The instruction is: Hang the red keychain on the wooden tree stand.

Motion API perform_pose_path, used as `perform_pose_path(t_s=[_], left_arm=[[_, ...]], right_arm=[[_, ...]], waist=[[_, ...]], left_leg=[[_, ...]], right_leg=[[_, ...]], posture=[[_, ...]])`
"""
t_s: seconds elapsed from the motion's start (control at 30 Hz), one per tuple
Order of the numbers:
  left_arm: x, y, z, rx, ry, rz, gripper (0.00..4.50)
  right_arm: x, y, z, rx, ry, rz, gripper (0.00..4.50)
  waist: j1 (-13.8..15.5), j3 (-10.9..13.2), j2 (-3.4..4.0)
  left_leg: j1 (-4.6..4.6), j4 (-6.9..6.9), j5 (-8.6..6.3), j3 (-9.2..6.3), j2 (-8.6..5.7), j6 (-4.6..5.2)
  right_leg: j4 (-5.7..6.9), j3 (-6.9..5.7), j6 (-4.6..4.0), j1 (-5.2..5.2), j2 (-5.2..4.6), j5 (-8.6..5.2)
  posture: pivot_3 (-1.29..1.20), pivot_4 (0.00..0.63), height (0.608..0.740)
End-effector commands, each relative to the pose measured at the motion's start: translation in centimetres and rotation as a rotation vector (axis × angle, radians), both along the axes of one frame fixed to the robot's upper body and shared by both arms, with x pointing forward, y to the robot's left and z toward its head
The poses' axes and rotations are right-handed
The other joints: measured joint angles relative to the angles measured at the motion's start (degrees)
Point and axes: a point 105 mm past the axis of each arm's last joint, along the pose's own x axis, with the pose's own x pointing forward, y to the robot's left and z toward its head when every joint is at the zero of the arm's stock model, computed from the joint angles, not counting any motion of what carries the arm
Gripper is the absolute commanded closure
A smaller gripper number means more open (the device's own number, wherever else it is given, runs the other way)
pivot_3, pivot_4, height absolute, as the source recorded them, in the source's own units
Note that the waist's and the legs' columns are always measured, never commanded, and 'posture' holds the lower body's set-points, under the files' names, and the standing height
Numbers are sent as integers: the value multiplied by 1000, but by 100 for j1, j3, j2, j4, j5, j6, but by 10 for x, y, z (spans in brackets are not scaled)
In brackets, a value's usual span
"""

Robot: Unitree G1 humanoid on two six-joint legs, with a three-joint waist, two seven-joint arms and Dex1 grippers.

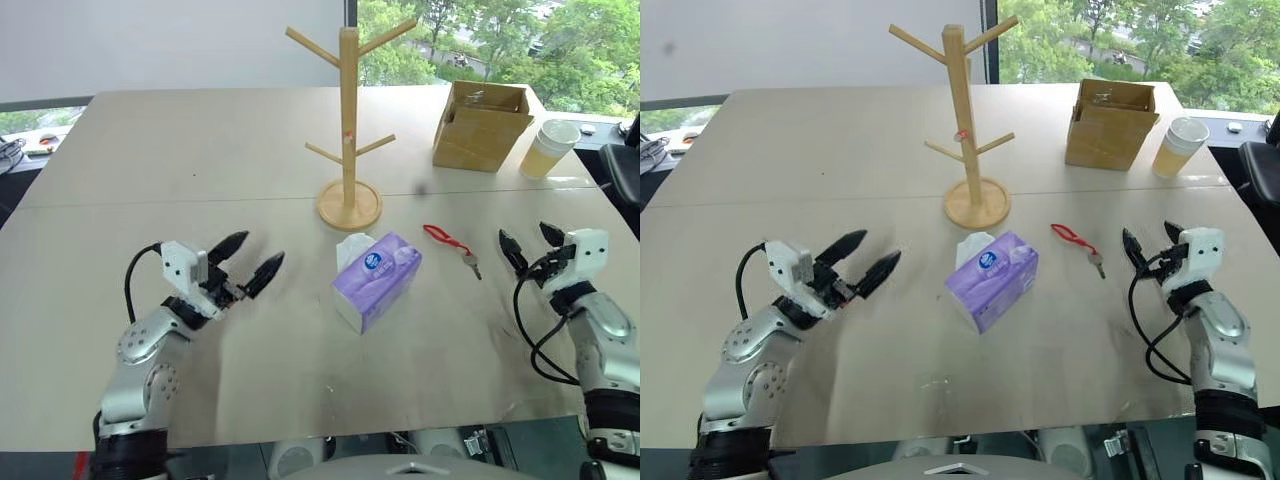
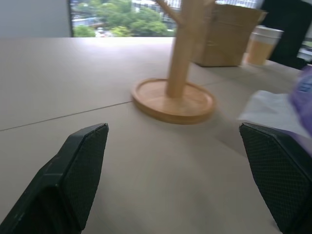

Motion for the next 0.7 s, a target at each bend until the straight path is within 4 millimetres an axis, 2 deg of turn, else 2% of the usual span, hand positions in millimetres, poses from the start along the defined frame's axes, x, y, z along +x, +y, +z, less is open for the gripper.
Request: perform_pose_path(t_s=[0.03,0.1,0.2,0.33,0.5,0.7], left_arm=[[-27,-13,8,53,-80,-177,31],[-36,-14,1,104,-93,-231,31],[-43,-16,-2,91,-85,-271,31],[-66,-26,-15,110,-47,-406,31],[-67,-27,-19,118,-37,-433,31],[-68,-30,-25,128,-33,-431,31]], right_arm=[[-5,-1,21,-23,-19,125,0],[-8,-1,29,-45,-9,187,0],[-12,3,44,-111,12,324,0],[-28,27,90,-368,82,726,0],[-43,55,129,-750,199,1080,0],[-38,91,148,-1067,218,1248,0]], waist=[[1,1,8],[7,1,8],[25,3,13],[-17,14,43],[-3,15,47],[-8,25,56]], left_leg=[[0,-1,0,3,0,1],[-2,0,-2,3,-2,2],[-2,0,-2,2,-4,3],[-2,2,-3,6,-3,6],[-2,-9,-4,-3,5,6],[-17,-6,-6,8,-1,5]], right_leg=[[-2,2,0,0,-2,0],[-6,2,0,0,-2,0],[-6,1,0,-1,-4,0],[-6,7,0,-4,-4,0],[-6,-3,-11,-16,3,-7],[-14,-1,-29,-26,-19,-17]], posture=[[0,150,740],[0,150,740],[0,150,740],[0,150,740],[0,150,740],[0,150,740]])
